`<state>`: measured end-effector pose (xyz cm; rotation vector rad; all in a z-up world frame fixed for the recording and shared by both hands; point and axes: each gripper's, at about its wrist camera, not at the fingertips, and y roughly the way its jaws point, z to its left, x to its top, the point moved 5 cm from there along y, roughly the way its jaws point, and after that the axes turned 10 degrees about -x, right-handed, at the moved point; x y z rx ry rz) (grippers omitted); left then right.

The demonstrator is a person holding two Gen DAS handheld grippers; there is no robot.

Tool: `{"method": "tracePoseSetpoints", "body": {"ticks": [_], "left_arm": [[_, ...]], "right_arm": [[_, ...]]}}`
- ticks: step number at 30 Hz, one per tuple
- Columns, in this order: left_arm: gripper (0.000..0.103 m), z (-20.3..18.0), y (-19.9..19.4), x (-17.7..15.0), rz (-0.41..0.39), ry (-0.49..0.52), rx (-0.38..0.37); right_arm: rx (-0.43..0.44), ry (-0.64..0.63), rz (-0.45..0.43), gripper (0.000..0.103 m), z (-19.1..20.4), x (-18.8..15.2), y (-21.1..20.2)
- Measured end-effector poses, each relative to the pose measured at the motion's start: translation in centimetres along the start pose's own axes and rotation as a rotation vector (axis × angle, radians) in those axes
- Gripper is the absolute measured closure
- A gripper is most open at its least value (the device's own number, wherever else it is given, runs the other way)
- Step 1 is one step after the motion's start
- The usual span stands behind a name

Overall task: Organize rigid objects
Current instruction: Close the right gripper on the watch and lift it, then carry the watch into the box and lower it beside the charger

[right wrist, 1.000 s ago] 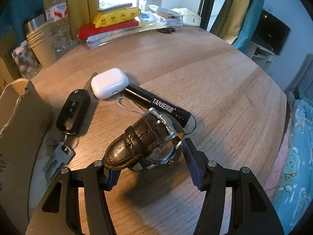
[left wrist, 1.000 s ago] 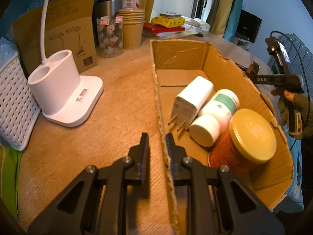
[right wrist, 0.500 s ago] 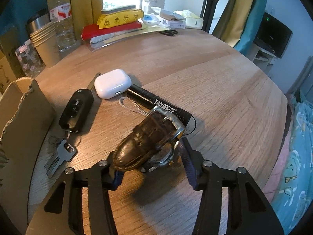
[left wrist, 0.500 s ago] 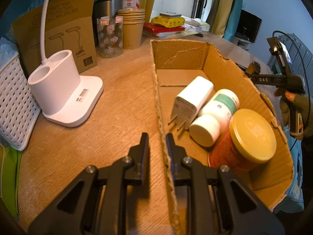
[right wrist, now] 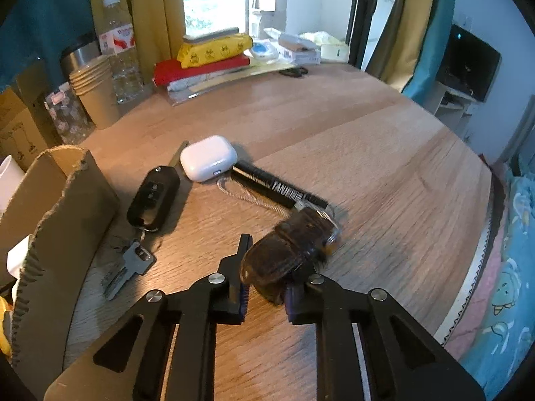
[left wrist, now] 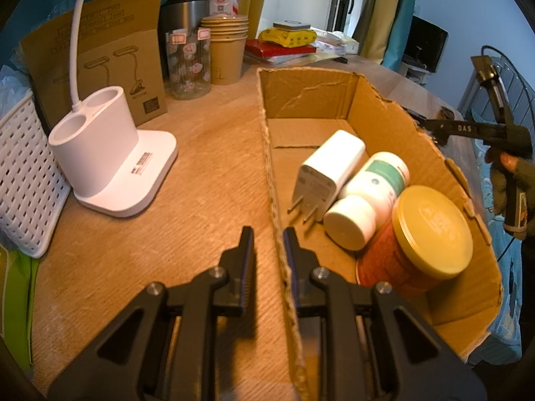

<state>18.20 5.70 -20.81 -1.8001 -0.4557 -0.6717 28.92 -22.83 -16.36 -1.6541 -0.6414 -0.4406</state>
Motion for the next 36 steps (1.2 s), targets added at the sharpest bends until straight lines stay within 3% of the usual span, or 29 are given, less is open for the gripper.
{"method": "tracePoseSetpoints", "body": {"ticks": [19, 36], "left_arm": [[0.083, 0.0, 0.0, 0.0, 0.000, 0.001, 0.001], [0.083, 0.0, 0.0, 0.0, -0.001, 0.001, 0.002]], "right_arm": [[0.035, -0.032, -0.104, 0.088, 1.3, 1.9, -5.6], [0.140, -0.105, -0.205, 0.088, 6.8, 4.0, -10.1]]}}
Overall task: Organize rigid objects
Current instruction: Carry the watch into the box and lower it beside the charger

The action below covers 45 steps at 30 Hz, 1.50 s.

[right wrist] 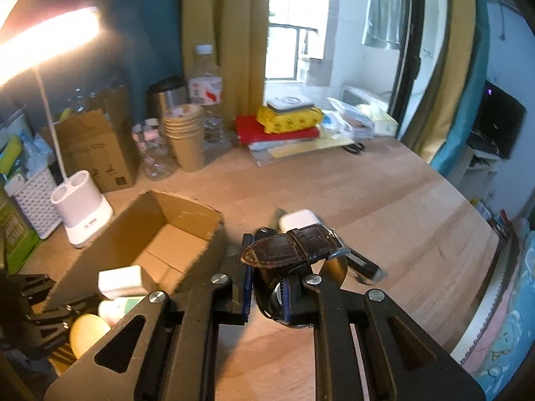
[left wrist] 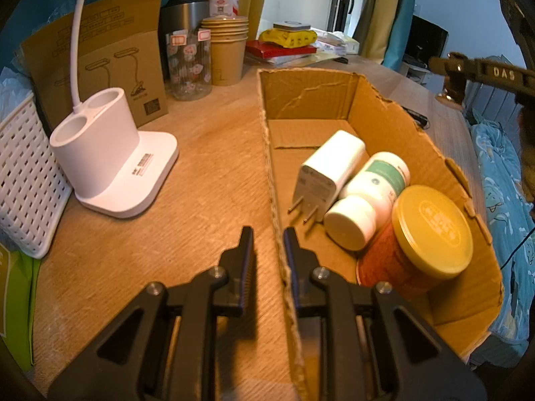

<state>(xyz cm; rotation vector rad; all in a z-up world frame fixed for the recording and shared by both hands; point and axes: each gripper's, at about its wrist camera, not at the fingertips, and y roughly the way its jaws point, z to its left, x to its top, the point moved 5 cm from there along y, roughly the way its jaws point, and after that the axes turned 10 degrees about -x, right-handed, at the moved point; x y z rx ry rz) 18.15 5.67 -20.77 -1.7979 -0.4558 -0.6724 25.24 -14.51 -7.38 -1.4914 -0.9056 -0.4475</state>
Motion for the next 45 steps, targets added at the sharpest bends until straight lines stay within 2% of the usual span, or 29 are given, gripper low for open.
{"method": "tracePoseSetpoints", "body": {"ticks": [20, 32, 45], "left_arm": [[0.083, 0.1, 0.0, 0.1, 0.002, -0.002, -0.003], [0.083, 0.1, -0.1, 0.1, 0.002, -0.002, -0.002], [0.083, 0.1, -0.1, 0.1, 0.002, -0.002, -0.002]], "right_arm": [[0.143, -0.115, -0.055, 0.088, 8.9, 3.3, -0.6], [0.200, -0.201, 0.012, 0.088, 13.4, 1.8, 1.7], [0.171, -0.216, 0.167, 0.088, 12.6, -1.8, 5.6]]}}
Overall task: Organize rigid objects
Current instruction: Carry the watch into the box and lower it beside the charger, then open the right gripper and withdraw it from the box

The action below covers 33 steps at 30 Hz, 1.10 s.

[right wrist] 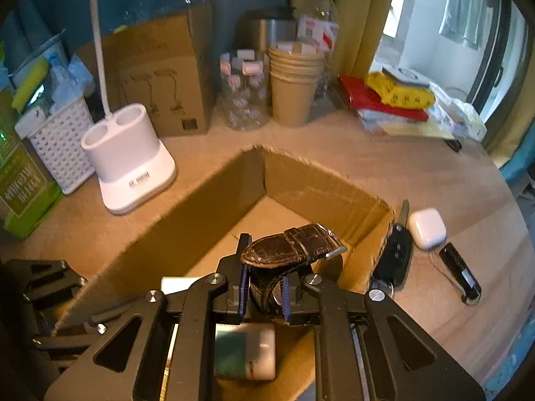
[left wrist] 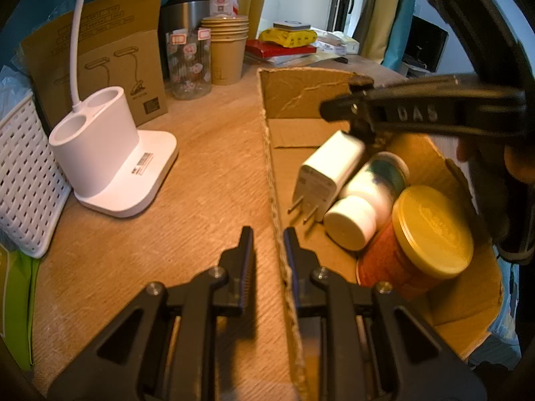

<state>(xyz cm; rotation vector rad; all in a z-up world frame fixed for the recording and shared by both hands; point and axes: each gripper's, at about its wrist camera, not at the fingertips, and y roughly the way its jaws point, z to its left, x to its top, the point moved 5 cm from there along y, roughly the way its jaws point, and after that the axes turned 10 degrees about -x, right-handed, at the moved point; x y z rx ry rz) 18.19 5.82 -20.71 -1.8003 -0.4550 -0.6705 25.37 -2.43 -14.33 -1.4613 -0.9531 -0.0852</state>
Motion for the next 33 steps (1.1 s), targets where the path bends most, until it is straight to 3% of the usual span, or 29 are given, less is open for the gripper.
{"method": "tracePoseSetpoints", "body": {"ticks": [7, 14, 33], "left_arm": [[0.083, 0.1, 0.0, 0.0, -0.003, 0.007, 0.003], [0.083, 0.0, 0.1, 0.0, -0.002, 0.003, 0.005], [0.082, -0.3, -0.2, -0.1, -0.005, 0.007, 0.010]], "right_arm": [[-0.007, -0.014, 0.055, 0.078, -0.6, -1.5, 0.4], [-0.070, -0.087, 0.071, 0.065, -0.4, -1.7, -0.5], [-0.140, -0.125, 0.051, 0.064, -0.4, -2.5, -3.1]]}}
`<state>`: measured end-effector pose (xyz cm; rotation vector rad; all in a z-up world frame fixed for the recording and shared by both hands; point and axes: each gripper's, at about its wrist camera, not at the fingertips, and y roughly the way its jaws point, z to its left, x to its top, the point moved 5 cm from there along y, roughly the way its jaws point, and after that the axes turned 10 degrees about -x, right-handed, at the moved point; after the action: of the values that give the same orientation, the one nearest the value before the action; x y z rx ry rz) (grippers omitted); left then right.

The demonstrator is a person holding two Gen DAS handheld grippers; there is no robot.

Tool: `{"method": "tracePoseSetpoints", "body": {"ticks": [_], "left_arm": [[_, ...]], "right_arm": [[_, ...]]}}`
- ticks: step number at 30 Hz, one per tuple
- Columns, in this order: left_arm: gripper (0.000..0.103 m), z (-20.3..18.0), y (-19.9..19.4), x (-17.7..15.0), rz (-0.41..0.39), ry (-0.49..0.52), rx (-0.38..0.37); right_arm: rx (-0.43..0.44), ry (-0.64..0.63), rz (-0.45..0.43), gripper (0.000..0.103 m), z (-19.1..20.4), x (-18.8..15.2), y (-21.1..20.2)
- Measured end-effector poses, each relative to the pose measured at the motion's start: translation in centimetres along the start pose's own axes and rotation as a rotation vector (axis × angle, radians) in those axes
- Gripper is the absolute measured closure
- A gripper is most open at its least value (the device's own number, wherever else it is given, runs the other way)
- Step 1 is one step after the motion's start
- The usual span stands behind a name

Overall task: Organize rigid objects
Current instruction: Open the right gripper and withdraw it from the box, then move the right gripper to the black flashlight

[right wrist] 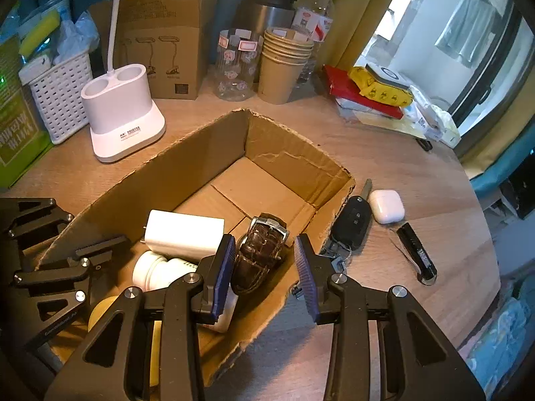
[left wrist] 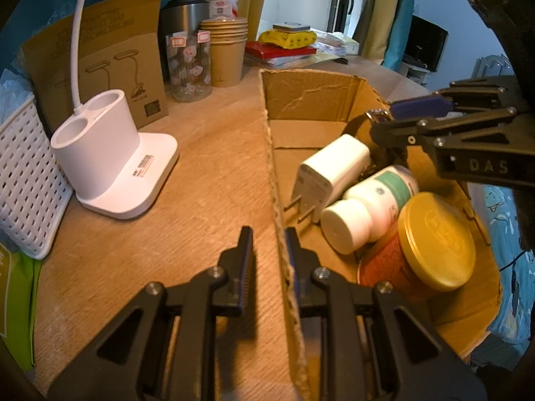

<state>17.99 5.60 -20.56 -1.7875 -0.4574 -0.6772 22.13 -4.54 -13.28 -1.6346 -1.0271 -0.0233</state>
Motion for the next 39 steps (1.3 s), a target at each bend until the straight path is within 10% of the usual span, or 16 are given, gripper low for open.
{"method": "tracePoseSetpoints", "body": {"ticks": [39], "left_arm": [[0.074, 0.5, 0.2, 0.0, 0.004, -0.022, 0.024]], "right_arm": [[-0.122, 0.238, -0.063, 0.043, -12.3, -4.5, -2.6]]}}
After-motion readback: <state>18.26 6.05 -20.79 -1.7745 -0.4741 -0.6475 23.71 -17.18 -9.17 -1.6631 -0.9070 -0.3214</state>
